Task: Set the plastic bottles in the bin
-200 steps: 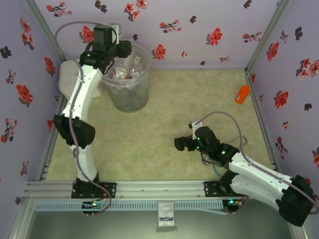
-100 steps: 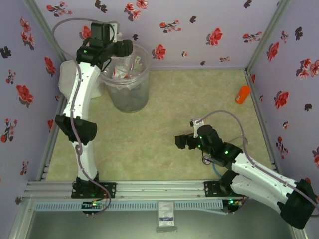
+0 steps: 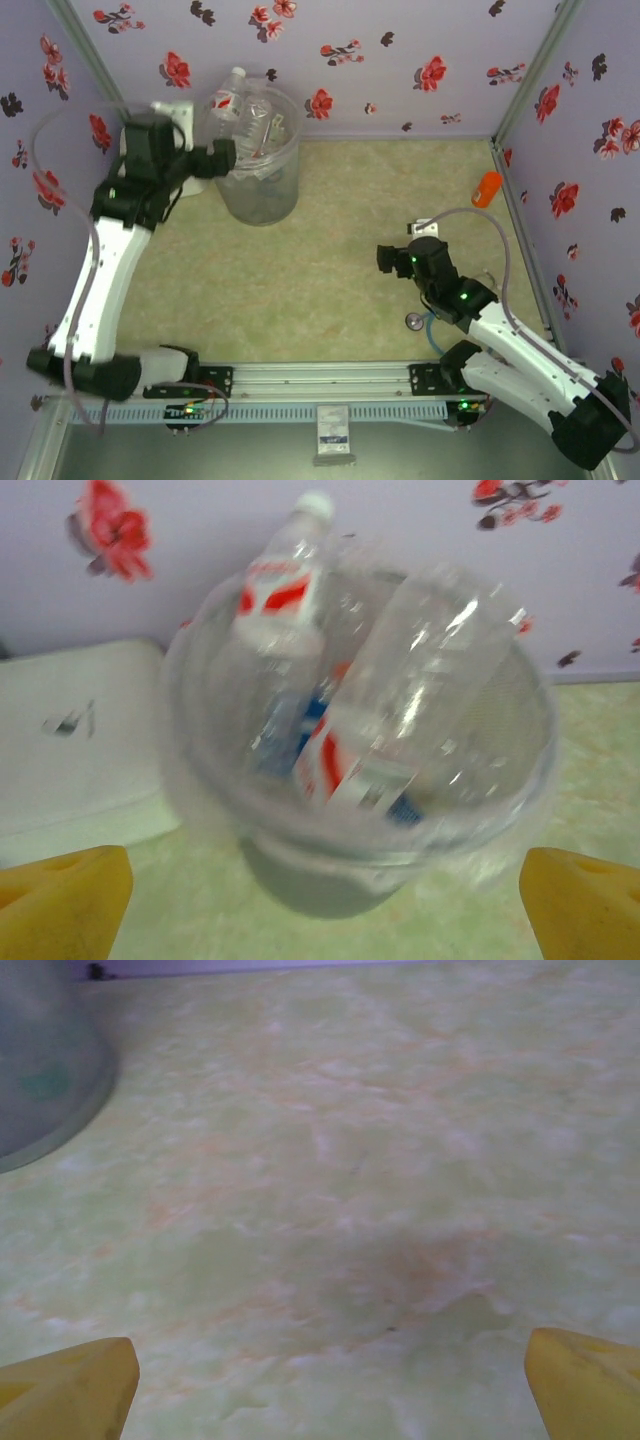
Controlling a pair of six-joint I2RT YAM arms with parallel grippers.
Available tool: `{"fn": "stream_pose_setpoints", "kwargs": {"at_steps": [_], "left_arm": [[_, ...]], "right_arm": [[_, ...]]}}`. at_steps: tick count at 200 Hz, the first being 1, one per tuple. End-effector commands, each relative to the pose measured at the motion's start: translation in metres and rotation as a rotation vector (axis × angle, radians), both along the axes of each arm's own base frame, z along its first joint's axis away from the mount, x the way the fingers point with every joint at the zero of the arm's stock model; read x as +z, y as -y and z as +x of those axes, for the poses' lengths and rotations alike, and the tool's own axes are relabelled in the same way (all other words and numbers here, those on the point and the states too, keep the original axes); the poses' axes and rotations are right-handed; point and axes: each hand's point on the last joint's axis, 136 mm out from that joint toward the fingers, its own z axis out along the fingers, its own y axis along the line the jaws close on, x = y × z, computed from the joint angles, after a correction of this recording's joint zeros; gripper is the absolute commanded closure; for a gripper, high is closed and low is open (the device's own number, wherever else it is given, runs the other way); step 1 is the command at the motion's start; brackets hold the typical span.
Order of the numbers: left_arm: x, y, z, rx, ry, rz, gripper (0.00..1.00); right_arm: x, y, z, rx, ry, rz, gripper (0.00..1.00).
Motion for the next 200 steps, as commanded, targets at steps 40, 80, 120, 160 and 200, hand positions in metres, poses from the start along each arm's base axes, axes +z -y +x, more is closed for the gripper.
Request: {"fn": "stream_pose_setpoints", "kwargs": {"at_steps": [40, 80, 120, 160, 200], "left_arm": [[-0.108, -0.085, -0.060, 0.389, 0.030, 0.041, 0.00], [-0.170, -0.099, -0.066, 0.432, 0.036, 0.086, 0.00], [-0.201, -0.099, -0.047, 0.428, 0.091, 0.102, 0.00], [-0.219, -0.095, -0.015, 0.394, 0.123, 0.156, 0.00], [-0.255, -0.098, 0.017, 0.349, 0.108, 0.160, 0.00]], "right_arm": [[0.008, 0.075, 0.009, -0.271, 0.145, -0.211, 0.00], [-0.004, 0.100, 0.021, -0.382, 0.220, -0.153, 0.00], [-0.017, 0.118, 0.040, -0.427, 0.203, -0.172, 0.00], [-0.035, 0.134, 0.060, -0.472, 0.211, -0.135, 0.00], [-0.056, 0.146, 0.086, -0.496, 0.190, -0.115, 0.00]]}}
